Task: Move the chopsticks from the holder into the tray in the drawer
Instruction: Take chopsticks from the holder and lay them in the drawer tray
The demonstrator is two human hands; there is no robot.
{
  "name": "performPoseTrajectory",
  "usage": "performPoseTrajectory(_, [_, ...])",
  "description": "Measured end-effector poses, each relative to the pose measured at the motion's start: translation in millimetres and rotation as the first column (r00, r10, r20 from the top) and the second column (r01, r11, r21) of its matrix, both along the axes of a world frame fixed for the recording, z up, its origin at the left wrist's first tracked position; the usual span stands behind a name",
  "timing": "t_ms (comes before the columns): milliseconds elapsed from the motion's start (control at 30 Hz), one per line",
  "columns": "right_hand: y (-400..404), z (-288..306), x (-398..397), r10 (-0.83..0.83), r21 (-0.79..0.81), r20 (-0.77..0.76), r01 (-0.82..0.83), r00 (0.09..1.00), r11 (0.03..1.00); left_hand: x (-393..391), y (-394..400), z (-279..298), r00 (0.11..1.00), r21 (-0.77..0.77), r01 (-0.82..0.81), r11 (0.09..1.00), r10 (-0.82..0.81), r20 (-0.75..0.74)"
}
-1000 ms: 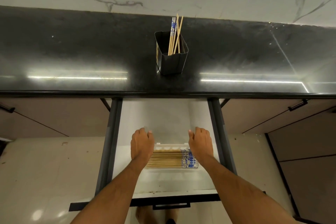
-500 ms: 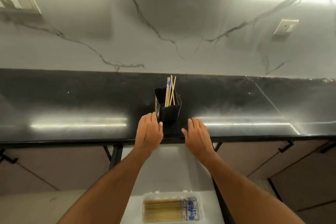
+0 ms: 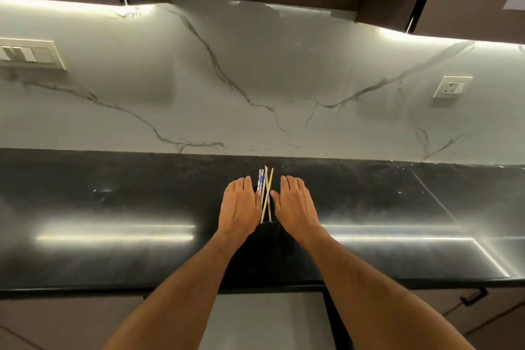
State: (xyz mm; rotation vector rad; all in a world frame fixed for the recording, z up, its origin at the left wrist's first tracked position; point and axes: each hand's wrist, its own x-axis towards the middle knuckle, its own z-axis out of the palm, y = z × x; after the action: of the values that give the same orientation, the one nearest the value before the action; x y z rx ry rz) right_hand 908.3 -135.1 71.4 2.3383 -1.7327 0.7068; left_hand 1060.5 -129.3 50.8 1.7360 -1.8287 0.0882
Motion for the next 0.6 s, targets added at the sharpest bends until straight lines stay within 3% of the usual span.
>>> performPoseTrajectory(333, [-75.5,-33.4,2.7,0.010,0.172,0.075,-0.022,0.997,0.985,-9.7,-66.6,-29.1,0.994,0.095,0.017,0.995,-0.007,-0.107])
performPoseTrajectory(600, [-107.1,-48.6,17.7,-0.101,0.289,0.458,-0.040,0.883,0.956,-14.7,-102.5,-43.0,0.985,0.160,0.040,0.986,-0.012,-0.174])
